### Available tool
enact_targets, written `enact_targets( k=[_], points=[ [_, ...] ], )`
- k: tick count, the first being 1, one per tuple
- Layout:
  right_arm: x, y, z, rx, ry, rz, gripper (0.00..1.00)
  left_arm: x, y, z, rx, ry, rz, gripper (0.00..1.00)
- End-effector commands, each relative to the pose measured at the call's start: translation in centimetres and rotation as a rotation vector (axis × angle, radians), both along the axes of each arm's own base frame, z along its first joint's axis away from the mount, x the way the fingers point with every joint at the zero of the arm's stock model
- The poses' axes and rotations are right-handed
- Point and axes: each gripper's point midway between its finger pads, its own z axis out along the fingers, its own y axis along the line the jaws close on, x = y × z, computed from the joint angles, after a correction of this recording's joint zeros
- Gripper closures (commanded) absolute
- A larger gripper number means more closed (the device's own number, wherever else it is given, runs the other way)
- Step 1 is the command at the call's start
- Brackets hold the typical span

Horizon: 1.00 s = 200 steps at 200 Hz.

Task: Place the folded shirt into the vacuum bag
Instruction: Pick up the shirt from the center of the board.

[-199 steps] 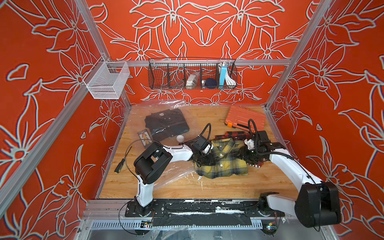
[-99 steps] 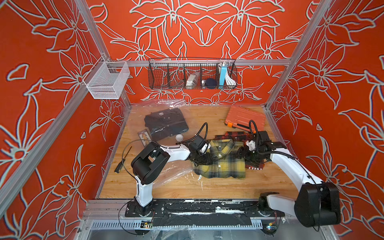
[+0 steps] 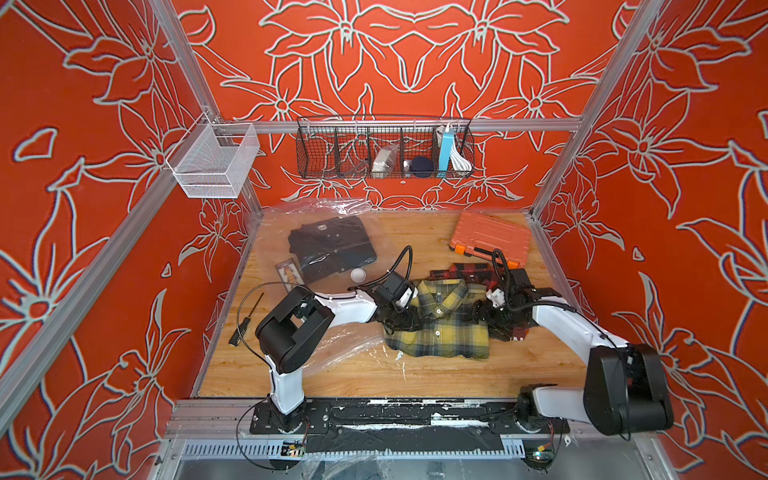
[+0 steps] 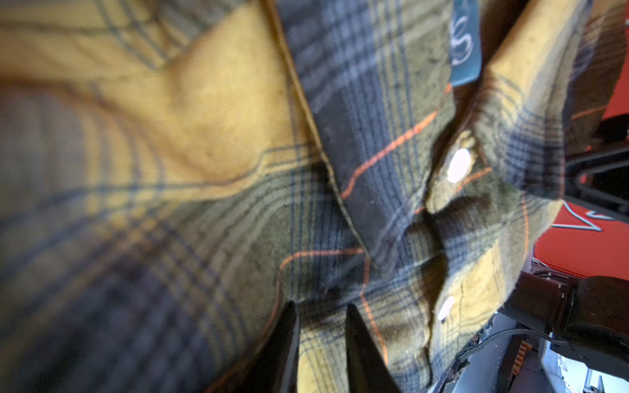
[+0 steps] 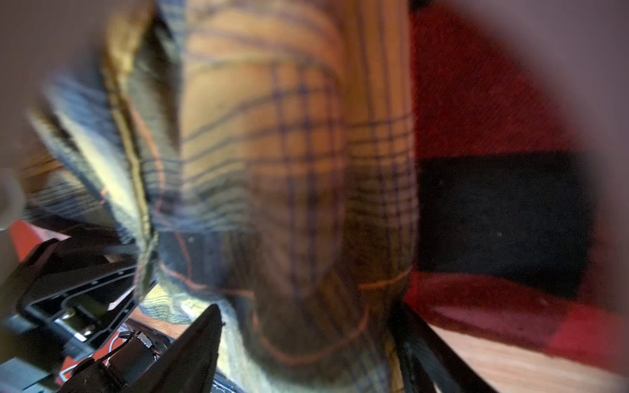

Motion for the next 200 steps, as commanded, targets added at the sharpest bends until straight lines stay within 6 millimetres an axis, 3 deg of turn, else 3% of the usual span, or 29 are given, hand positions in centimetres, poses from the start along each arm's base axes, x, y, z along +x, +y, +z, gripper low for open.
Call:
enact_targets(
  k=[1, 47, 97, 130, 158, 182, 200],
  points=[
    [1.0, 0.4, 0.0, -0.012, -0.027, 0.024, 0.24, -1.1, 0.8, -1.7, 0.072, 0.053, 0.009, 0.73],
    [1.4, 3.1, 5.2, 0.012, -0.131, 0.068, 0.51, -1.6, -0.7, -1.9, 0.054, 0.056, -0.019, 0.74],
    [1.4, 4.7, 4.3, -0.022, -0.107, 0.106, 0.55, -0.8, -1.7, -0.7, 0.036, 0.033, -0.026, 0.75],
    [1.0, 3.4, 3.5, -0.091, -0.106, 0.104, 0.62, -0.8, -1.6, -0.3, 0.034, 0.024, -0.026, 0.75],
    [1.5, 2.5, 3.4, -0.16, -0.11, 0.134, 0.84, -1.1, -1.8, -0.4, 0.022, 0.038, -0.029, 0.76],
    [1.1, -0.2, 3.5, -0.328, -0.105, 0.192, 0.99, -1.1, -0.5, 3.3, 0.028, -0.019, -0.024, 0.75],
    [0.8, -2.3, 4.3, -0.451, -0.112, 0.232, 1.0, -0.8, 1.4, 5.2, 0.05, -0.037, 0.007, 0.74]
  ],
)
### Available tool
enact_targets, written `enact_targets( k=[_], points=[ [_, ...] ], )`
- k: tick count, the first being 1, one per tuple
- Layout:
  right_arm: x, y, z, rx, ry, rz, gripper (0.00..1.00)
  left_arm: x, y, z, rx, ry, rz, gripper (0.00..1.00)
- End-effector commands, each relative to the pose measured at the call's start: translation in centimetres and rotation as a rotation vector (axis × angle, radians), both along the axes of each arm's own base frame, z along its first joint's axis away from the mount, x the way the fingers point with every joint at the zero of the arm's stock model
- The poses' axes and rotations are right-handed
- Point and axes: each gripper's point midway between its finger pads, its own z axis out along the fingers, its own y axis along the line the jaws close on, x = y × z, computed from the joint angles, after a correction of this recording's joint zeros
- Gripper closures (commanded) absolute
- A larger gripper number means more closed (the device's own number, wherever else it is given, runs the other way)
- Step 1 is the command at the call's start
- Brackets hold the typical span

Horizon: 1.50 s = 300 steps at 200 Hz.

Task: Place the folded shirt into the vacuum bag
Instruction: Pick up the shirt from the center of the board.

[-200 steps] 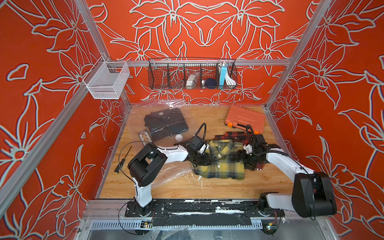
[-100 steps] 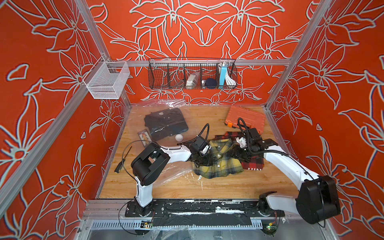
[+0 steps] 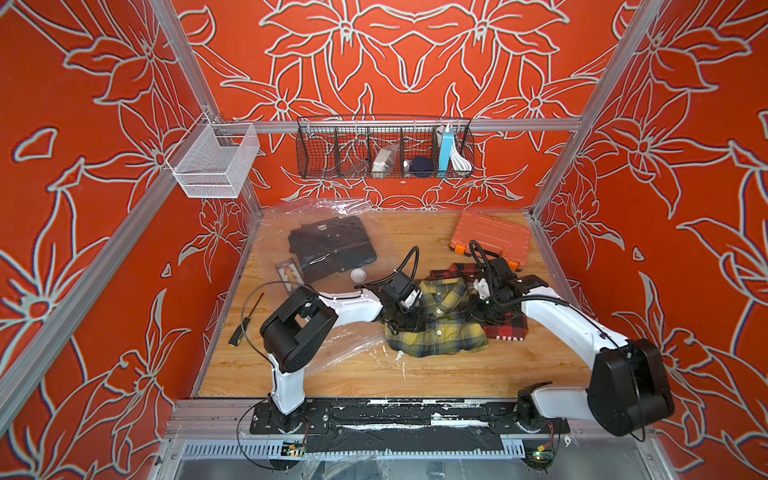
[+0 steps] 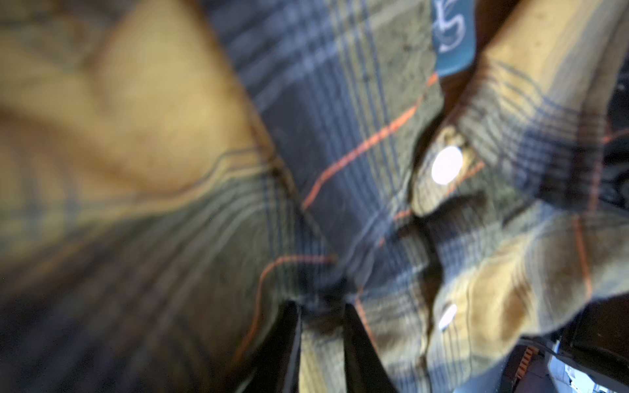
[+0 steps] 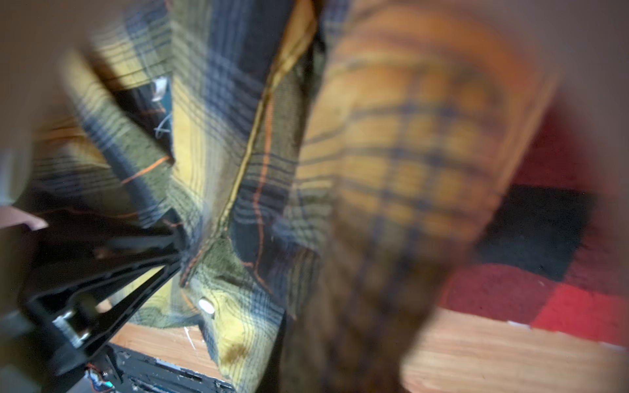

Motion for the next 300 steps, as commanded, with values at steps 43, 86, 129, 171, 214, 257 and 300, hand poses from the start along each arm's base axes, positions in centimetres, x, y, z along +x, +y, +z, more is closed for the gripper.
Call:
enact_targets(
  k=[43, 86, 129, 171, 214, 257, 300],
  points=[
    [0.6, -3.9, 3.5, -0.269, -0.068, 0.098, 1.0, -1.5, 1.5, -0.5, -0.008, 0.029, 0.005, 0.74],
    [1.5, -0.9, 5.1, -0.296, -0.101, 0.162, 1.0, -1.0, -1.8, -3.1, -0.07, 0.025, -0.006, 0.77],
    [1.8, 6.8, 4.0, -0.085, -0.117, 0.15, 1.0, -0.3, -2.5, -2.3, -0.129, -0.016, 0.002, 0.78],
    [1.7, 9.7, -0.2, -0.021, -0.075, 0.166, 1.0, 0.3, 1.9, 2.1, -0.107, -0.054, 0.087, 0.77],
    [0.1, 10.6, -2.1, -0.028, -0.043, 0.278, 0.91, -0.6, 8.8, 5.7, -0.017, -0.085, 0.188, 0.75],
    [-1.7, 11.9, -1.3, 0.004, -0.064, 0.39, 0.86, -0.3, 12.9, 6.7, 0.042, -0.122, 0.247, 0.75],
    [-4.0, 11.9, -4.1, -0.072, 0.021, 0.481, 0.04, -0.6, 15.0, 7.5, 0.104, -0.15, 0.267, 0.75]
  ],
)
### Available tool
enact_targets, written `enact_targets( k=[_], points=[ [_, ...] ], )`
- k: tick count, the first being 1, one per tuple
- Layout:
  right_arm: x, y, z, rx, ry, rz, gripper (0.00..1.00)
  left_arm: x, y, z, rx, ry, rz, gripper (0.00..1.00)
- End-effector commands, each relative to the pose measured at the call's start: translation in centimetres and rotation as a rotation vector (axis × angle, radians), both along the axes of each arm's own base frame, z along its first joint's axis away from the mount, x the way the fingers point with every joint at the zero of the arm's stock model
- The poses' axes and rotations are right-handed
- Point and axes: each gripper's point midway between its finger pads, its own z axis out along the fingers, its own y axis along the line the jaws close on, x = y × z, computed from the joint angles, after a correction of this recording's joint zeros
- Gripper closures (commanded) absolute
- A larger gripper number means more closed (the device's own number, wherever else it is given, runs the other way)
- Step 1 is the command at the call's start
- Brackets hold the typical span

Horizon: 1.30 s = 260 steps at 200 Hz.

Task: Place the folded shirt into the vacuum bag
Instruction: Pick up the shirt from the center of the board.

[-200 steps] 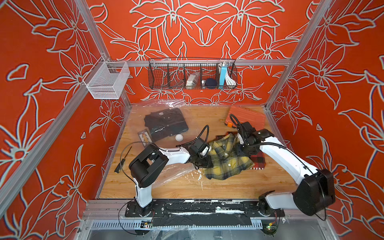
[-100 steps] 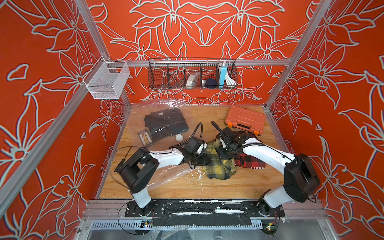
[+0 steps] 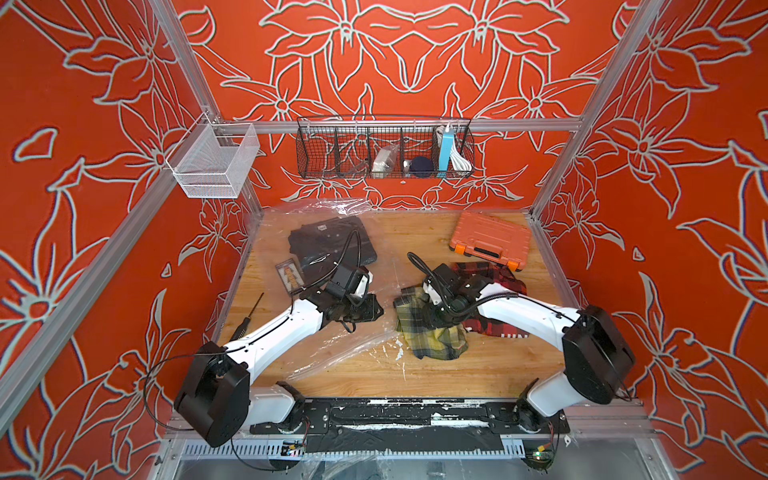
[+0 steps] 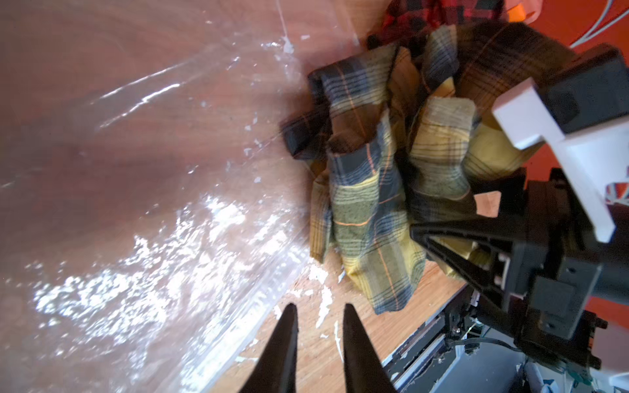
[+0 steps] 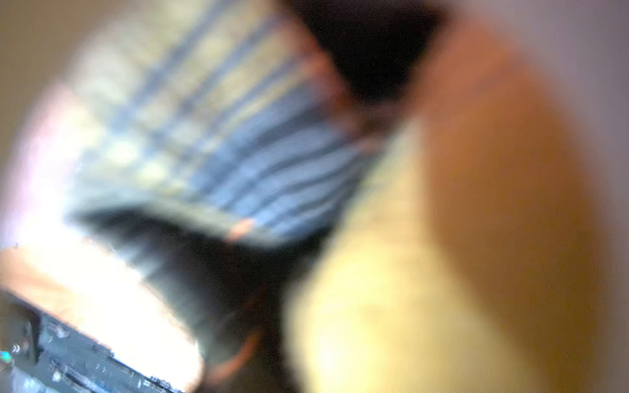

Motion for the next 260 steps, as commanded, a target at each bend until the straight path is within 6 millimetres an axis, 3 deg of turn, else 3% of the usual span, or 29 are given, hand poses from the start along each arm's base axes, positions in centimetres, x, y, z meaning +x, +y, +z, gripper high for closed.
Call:
enact_targets(
  k=[1, 25, 57, 88, 116, 136, 163, 209, 231, 246, 260],
  points=[
    [-2.4, -0.9, -2.5, -0.082, 0.082, 0.058, 0.04, -0.8, 1.9, 0.3, 0.078, -0.006, 0.002, 0.75],
    [-2.8, -2.1, -3.3, -0.245, 0.07, 0.117, 0.02, -1.0, 3.0, 1.2, 0.101, -0.024, 0.016, 0.74],
    [-3.2, -4.8, -6.0, -0.483, 0.107, 0.155, 0.04, -1.4, 3.7, 1.5, 0.126, -0.02, 0.016, 0.7],
    [-3.2, -6.9, -7.2, -0.58, 0.125, 0.164, 0.34, -1.7, 3.8, 1.9, 0.127, -0.014, 0.012, 0.6],
    [-2.3, -7.6, -5.8, -0.517, 0.113, 0.098, 0.68, -1.7, 4.0, 1.8, 0.138, -0.014, 0.01, 0.58],
    [-1.6, -8.0, -5.1, -0.431, 0.128, 0.032, 0.78, -1.6, 3.8, 1.2, 0.14, 0.007, 0.007, 0.58],
    [-0.7, -10.3, -5.0, -0.369, 0.164, -0.067, 0.89, -1.6, 3.5, 0.9, 0.121, 0.017, 0.015, 0.58],
    [1.4, -12.1, 0.6, -0.285, 0.067, -0.134, 0.92, -1.9, 3.4, -0.1, 0.124, 0.041, 0.002, 0.57],
    [1.9, -12.3, 3.2, -0.256, 0.024, -0.138, 0.93, -2.8, 2.6, -0.6, 0.136, 0.055, -0.046, 0.5],
    [2.1, -11.8, 4.4, -0.223, 0.008, -0.13, 0.96, -3.6, 2.2, -0.6, 0.169, 0.057, -0.085, 0.45],
    [1.8, -10.1, 5.7, -0.116, 0.011, -0.124, 0.99, -4.6, 2.1, -0.7, 0.204, 0.061, -0.118, 0.4]
  ],
)
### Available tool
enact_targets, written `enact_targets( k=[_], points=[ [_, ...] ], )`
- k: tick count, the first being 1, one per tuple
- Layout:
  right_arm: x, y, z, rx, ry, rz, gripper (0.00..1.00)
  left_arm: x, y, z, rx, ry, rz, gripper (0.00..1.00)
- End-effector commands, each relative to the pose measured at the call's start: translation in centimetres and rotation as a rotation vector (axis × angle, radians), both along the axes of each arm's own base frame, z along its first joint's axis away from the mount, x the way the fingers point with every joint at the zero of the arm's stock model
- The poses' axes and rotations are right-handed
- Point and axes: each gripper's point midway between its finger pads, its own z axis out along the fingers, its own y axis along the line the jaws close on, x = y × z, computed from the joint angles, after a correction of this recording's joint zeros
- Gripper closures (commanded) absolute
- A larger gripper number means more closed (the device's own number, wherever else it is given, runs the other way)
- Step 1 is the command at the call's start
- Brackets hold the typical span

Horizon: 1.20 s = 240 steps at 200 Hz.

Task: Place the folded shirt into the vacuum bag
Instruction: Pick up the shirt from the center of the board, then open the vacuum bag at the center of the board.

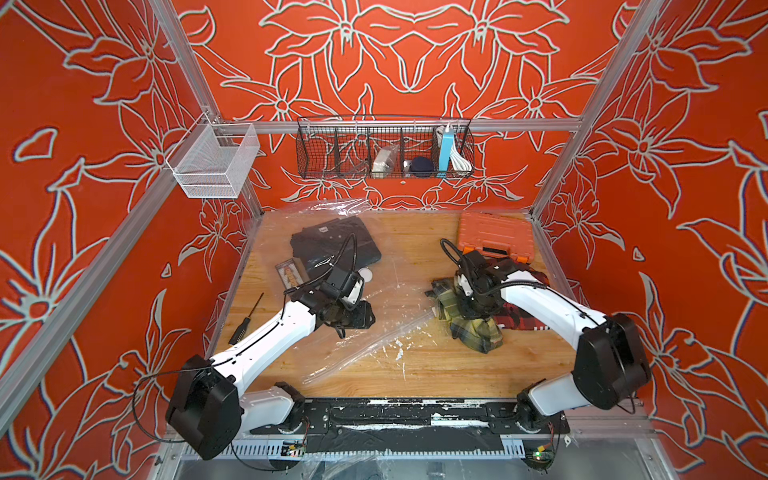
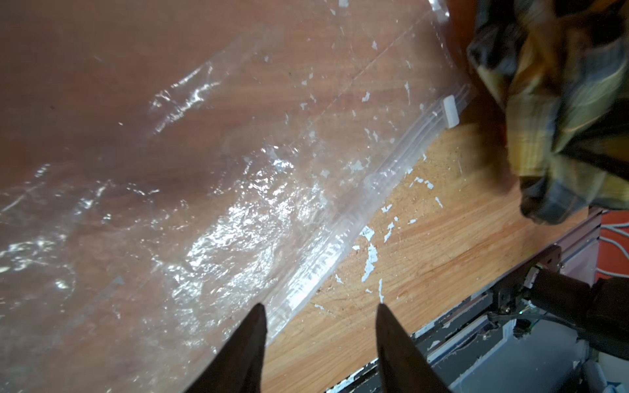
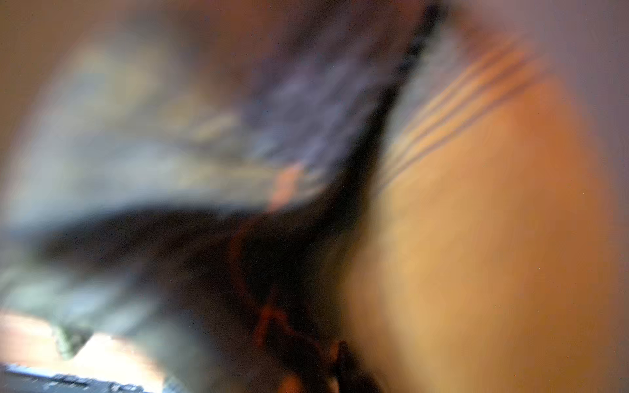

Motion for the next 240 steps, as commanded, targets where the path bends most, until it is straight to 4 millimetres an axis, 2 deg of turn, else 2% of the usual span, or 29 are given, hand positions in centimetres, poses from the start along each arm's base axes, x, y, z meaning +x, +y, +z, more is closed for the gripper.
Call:
enact_targets(
  k=[1, 23, 49, 64, 89, 129, 153, 186, 217, 240],
  points=[
    [-0.7, 1.4, 2.4, 0.102, 0.002, 0.024, 0.99, -1.8, -0.1, -0.4, 0.061, 0.022, -0.068, 0.4],
    [-0.9, 4.9, 5.1, 0.329, -0.025, 0.021, 1.0, -3.6, -0.6, -1.4, 0.107, 0.039, -0.116, 0.31],
    [0.0, 6.9, 7.5, 0.435, -0.06, 0.015, 1.0, -5.0, -0.3, -4.0, 0.226, 0.045, -0.156, 0.25],
    [0.7, 7.6, 7.7, 0.457, -0.062, 0.014, 1.0, -4.8, 0.4, -4.9, 0.297, 0.036, -0.159, 0.23],
    [1.7, 8.8, 7.8, 0.505, -0.054, 0.009, 1.0, -3.3, 0.8, -5.1, 0.377, -0.023, -0.175, 0.22],
    [3.4, 10.2, 7.3, 0.54, -0.046, -0.015, 1.0, -2.9, -0.6, -6.3, 0.459, -0.053, -0.3, 0.21],
    [4.3, 11.3, 7.0, 0.572, -0.027, -0.012, 1.0, -3.0, -0.6, -7.2, 0.508, -0.04, -0.345, 0.22],
    [5.6, 11.9, 6.1, 0.556, -0.016, -0.012, 1.0, -2.0, 0.2, -7.5, 0.597, -0.05, -0.348, 0.31],
    [6.1, 11.5, 3.2, 0.484, 0.021, -0.017, 1.0, -1.2, 0.8, -6.8, 0.634, -0.092, -0.325, 0.37],
    [6.3, 10.8, 1.2, 0.426, 0.034, -0.029, 1.0, -1.0, 1.5, -7.0, 0.671, -0.097, -0.31, 0.41]
  ],
)
